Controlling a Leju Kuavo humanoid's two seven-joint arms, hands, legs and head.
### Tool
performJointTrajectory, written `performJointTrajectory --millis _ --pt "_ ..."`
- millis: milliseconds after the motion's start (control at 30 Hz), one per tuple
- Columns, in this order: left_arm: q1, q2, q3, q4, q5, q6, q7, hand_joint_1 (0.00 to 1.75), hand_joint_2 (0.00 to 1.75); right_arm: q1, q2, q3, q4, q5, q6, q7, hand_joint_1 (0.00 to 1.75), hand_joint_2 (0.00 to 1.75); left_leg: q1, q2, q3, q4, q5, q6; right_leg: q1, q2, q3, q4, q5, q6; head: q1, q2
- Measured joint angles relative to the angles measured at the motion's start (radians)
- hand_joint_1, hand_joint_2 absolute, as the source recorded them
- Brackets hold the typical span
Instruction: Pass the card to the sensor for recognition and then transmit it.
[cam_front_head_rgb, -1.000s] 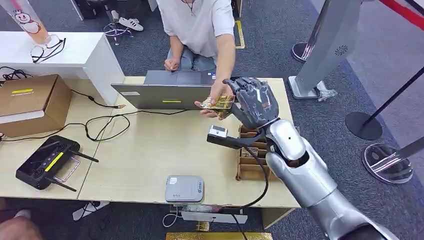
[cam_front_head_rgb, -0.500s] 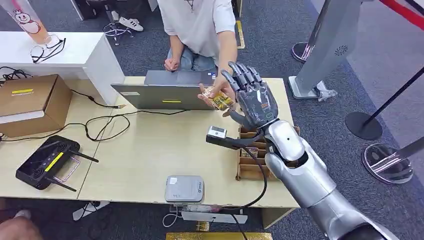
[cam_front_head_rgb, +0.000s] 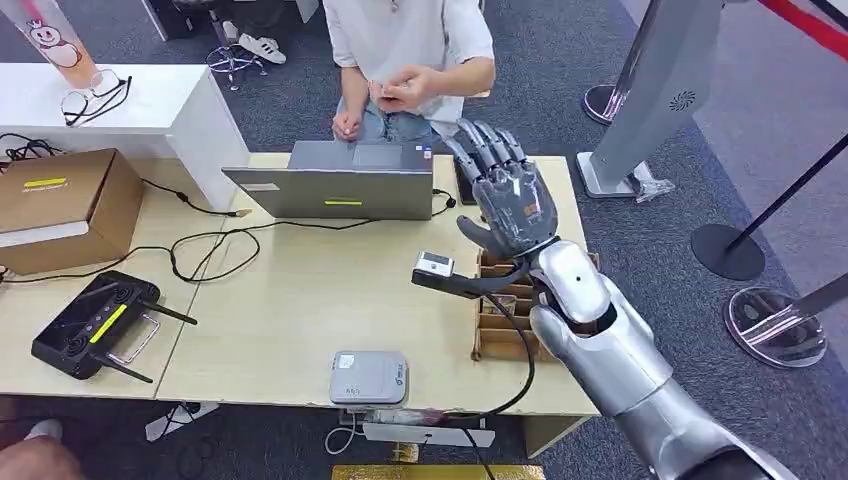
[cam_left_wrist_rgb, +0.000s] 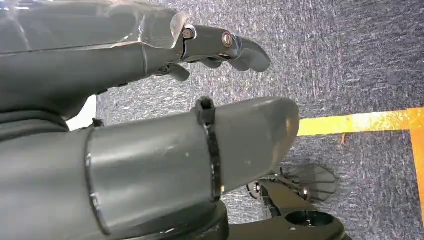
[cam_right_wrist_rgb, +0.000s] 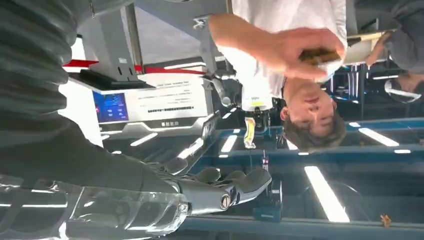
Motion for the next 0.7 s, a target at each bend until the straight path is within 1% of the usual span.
performJointTrajectory --millis 167,433,700 --pt "0.000 0.000 0.000 0.000 -0.001 0.003 0.008 0.00 0.00 0.019 0.000 -0.002 -0.029 0.000 -0.025 -0.005 0.00 1.75 0.000 0.000 0.000 0.000 0.000 0.000 0.000 0.000 0.000 0.000 0.000 0.000 0.000 0.000" --pt "0.000 0.002 0.000 0.001 -0.002 0.002 0.011 0.00 0.00 0.073 -0.007 -0.010 -0.098 -0.029 -0.077 -0.036 0.00 1.75 0.000 0.000 0.000 0.000 0.000 0.000 0.000 0.000 0.000 0.000 0.000 0.000 0.000 0.000" --pt "0.000 0.005 0.000 0.001 -0.005 0.000 0.011 0.00 0.00 0.099 -0.010 -0.012 -0.130 -0.038 -0.081 -0.043 0.00 1.75 0.000 0.001 0.000 0.000 0.000 0.000 0.000 0.001 0.000 0.000 0.000 0.000 0.000 0.000"
